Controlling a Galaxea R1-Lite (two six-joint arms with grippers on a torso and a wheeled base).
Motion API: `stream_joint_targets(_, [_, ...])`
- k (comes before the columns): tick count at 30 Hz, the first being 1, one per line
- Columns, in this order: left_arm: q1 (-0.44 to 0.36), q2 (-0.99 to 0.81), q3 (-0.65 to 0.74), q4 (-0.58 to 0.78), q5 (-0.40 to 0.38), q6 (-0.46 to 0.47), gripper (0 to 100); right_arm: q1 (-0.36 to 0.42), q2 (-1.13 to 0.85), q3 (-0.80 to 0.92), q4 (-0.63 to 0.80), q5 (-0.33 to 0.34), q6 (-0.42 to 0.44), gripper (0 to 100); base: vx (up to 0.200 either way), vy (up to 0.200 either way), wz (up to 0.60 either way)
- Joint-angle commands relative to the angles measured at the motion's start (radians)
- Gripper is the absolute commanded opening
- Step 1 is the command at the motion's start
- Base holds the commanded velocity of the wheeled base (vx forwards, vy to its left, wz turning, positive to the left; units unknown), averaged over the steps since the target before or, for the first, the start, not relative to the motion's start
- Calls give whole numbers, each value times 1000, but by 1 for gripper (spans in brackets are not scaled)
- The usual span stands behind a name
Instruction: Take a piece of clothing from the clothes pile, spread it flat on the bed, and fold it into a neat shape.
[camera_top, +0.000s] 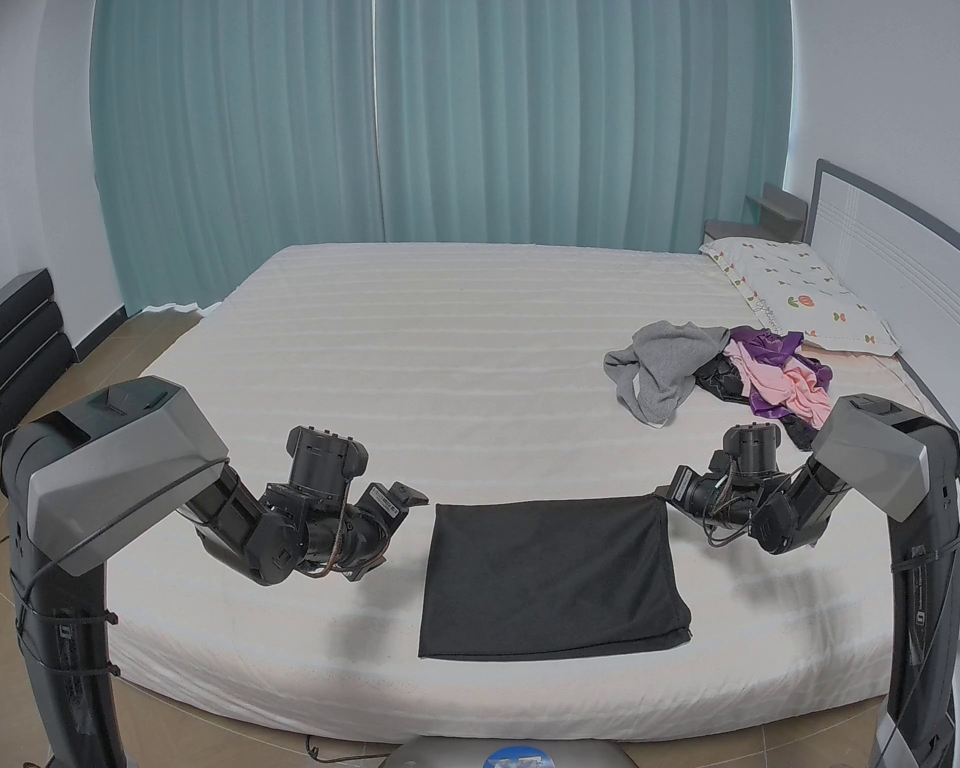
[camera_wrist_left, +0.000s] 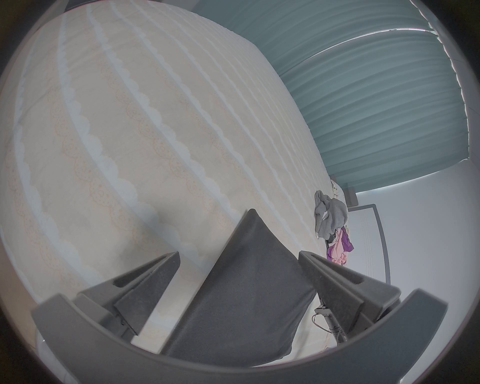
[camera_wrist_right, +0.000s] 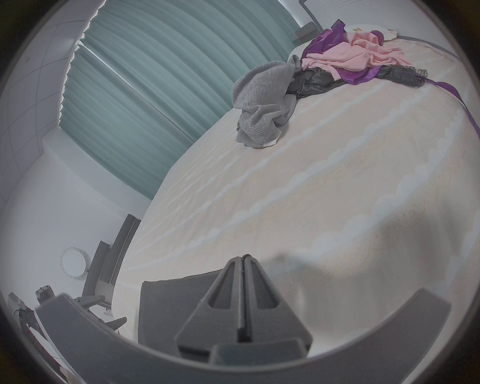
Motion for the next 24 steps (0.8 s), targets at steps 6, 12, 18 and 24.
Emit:
stream_joint_targets(6, [0,4,-1,0,0,0,100,-6,-2,4,3,1,0,100,0,0,0])
stream_joint_targets(12, [-2,4,2,0,-4,4,100,-20,-81,101,-11,13,15,100,0,0,0])
stream_joint_targets(18, [-5,7,2,0,-4,72,100,-29,-206,267,-68,11,110,100,0,0,0])
stream_joint_targets(24, [-8,28,-11,0,-12,129,100,-34,-284,488,-178,4,182,100,0,0,0])
